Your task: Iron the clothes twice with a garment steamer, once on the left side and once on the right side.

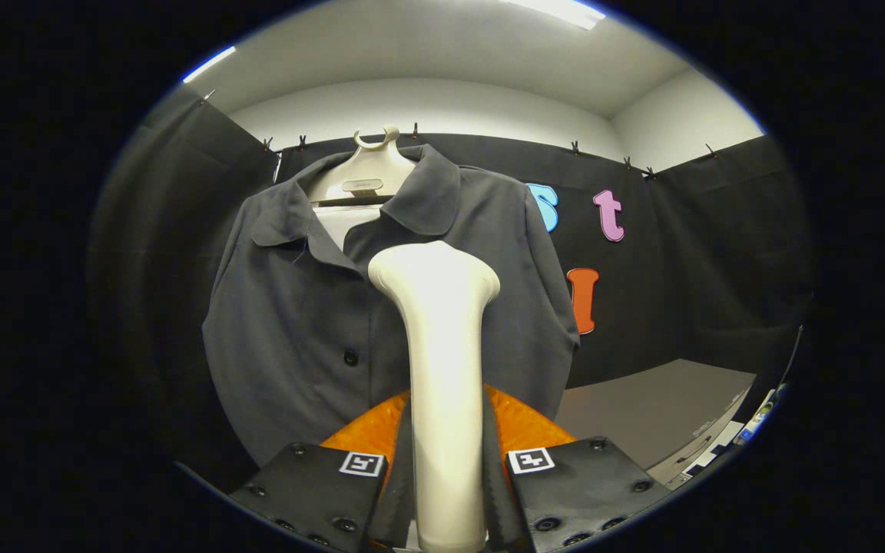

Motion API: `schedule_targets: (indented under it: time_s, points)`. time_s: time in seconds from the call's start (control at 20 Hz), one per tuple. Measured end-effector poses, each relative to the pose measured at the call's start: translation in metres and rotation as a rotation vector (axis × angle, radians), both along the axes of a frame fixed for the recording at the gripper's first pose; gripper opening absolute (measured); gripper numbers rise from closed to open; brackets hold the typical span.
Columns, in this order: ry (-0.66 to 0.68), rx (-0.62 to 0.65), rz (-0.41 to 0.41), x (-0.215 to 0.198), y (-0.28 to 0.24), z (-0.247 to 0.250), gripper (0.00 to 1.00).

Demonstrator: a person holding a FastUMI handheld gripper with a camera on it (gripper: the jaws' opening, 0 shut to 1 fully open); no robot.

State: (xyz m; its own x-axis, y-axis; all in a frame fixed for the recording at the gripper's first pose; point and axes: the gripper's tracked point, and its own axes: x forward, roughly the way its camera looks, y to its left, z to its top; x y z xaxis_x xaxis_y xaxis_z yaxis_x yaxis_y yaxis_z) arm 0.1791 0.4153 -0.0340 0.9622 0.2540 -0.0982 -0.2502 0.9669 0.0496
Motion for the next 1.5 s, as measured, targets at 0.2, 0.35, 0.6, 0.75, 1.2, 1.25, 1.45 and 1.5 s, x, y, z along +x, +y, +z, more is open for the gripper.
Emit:
schedule_targets:
  time_s: [0.2,0.35,0.6,0.75,1.2,1.25,1.45,1.5]
  points:
    - [0.008,-0.029,-0.017,-0.001,-0.004,-0.013,0.45]
    - [0.030,-0.044,-0.026,-0.004,-0.008,-0.030,0.45]
    - [0.071,-0.056,-0.027,-0.019,-0.014,-0.061,0.45]
    - [0.103,-0.075,-0.027,-0.028,-0.019,-0.080,0.45]
    - [0.205,-0.131,-0.011,-0.052,-0.026,-0.136,0.45]
    - [0.218,-0.135,-0.009,-0.056,-0.027,-0.142,0.45]
    - [0.274,-0.148,-0.003,-0.073,-0.031,-0.170,0.45]
    - [0.288,-0.148,-0.002,-0.077,-0.030,-0.178,0.45]
